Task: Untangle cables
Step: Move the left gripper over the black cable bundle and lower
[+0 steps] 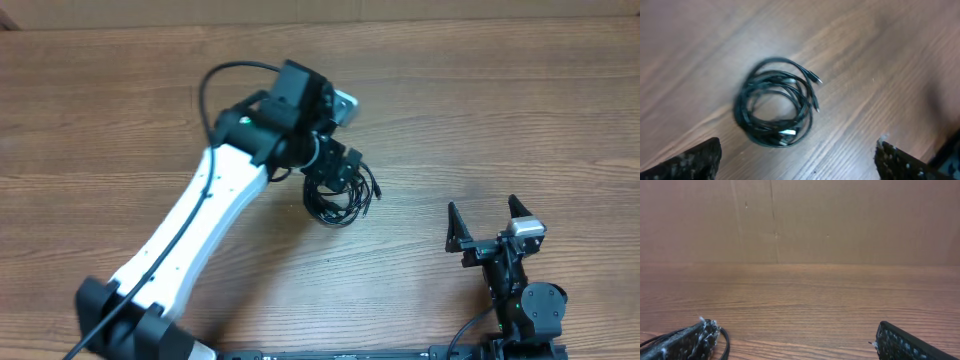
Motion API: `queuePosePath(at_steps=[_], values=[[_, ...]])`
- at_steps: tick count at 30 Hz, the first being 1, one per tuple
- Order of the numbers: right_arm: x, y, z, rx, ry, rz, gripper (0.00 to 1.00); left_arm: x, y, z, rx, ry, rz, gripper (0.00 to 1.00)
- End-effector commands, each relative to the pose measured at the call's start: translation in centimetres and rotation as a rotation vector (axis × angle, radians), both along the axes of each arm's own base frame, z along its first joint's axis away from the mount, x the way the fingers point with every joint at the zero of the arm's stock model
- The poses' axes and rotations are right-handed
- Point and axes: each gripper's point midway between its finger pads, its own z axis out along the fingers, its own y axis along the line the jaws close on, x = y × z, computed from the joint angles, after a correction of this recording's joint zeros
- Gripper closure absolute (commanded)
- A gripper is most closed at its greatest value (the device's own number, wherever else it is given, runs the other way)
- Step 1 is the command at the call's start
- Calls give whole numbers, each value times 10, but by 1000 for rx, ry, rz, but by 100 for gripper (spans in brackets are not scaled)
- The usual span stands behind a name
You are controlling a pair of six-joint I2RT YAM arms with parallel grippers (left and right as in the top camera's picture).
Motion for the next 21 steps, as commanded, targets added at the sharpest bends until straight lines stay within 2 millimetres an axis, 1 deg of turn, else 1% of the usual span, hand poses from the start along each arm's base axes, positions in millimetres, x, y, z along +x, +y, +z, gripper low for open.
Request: queuePosePath(at_steps=[1,2,4,8,10,11,13,15,16,18,19,21], values=[[0,1,-2,-1,-3,7,0,-5,-22,-21,19,28,-137,7],[0,1,-2,-1,-3,7,0,-5,-25,-31,34,42,-154,9],[0,1,-2,-1,-3,7,0,-5,-28,-52,83,74,-163,9],[0,1,-2,-1,-3,7,0,-3,-25,-88,193,109,-162,10],[0,1,-2,-1,-3,7,0,-1,-22,-103,246,115,-164,16],[0,1,-2,-1,-3,7,0,0,-21,-108,265,118,-163,20],[0,1,-2,-1,-3,7,0,1,-20,-119,286,133,-166,23],[0,1,-2,-1,-3,7,0,0,-19,-126,294,149,-168,24],[0,1,-2,-1,-3,7,0,0,-19,-129,297,154,-169,26],[0,1,-2,-1,-3,7,0,0,-19,-131,301,160,-170,35],[0,1,-2,-1,-3,7,0,-1,-19,-132,303,159,-180,36],[0,1,-2,-1,-3,7,0,-1,-19,-133,307,153,-202,35]])
